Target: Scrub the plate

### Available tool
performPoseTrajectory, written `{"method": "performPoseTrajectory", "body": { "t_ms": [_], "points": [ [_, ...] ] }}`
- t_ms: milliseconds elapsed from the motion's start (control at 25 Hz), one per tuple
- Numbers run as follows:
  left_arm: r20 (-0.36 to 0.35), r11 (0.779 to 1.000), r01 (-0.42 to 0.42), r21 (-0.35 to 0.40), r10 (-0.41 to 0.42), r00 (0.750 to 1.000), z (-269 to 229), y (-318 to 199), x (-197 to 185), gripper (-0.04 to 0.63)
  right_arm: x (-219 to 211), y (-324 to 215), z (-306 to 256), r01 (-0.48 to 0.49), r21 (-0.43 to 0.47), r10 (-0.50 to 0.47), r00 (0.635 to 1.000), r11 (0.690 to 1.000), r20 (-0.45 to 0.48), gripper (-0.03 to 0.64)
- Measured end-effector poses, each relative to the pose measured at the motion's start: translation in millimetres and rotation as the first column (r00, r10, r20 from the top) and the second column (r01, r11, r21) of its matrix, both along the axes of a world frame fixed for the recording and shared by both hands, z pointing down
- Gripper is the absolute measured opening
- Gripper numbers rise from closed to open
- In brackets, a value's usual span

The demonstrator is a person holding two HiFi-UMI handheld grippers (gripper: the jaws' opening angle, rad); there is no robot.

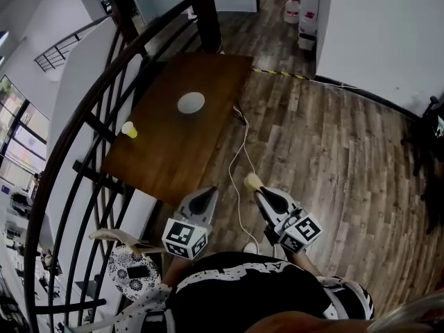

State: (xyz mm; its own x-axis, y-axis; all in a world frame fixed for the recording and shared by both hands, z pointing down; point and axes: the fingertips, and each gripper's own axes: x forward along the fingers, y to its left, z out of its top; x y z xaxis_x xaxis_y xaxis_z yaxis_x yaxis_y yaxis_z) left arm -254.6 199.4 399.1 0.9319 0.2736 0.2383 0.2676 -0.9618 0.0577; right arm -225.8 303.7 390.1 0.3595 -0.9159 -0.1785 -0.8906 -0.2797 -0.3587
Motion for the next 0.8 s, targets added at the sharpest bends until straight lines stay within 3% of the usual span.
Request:
{"method": "performPoseTrajectory", "body": {
  "t_ms": [360, 600, 800],
  "points": [
    [0.016, 1.000, -0.017, -0.013, 0.018, 1.000, 11.7, 4.0, 14.2, 0.014, 11.0, 3.1, 5.2, -0.003, 0.004, 0.003, 1.000, 1.000, 0.004, 0.049],
    [-0.032, 0.997, -0.059, -0.041, 0.058, 0.998, 12.0, 8.7, 43.1, 0.015, 26.6, 0.8, -4.9, -0.021, -0.008, 0.020, 0.998, 1.000, -0.057, 0.049],
    [-0.068, 0.995, -0.084, -0.058, 0.080, 0.994, 7.7, 6.6, 75.6, 0.015, 50.4, -3.9, -5.2, -0.044, -0.071, 0.038, 0.995, 0.996, -0.092, 0.049]
  ]
}}
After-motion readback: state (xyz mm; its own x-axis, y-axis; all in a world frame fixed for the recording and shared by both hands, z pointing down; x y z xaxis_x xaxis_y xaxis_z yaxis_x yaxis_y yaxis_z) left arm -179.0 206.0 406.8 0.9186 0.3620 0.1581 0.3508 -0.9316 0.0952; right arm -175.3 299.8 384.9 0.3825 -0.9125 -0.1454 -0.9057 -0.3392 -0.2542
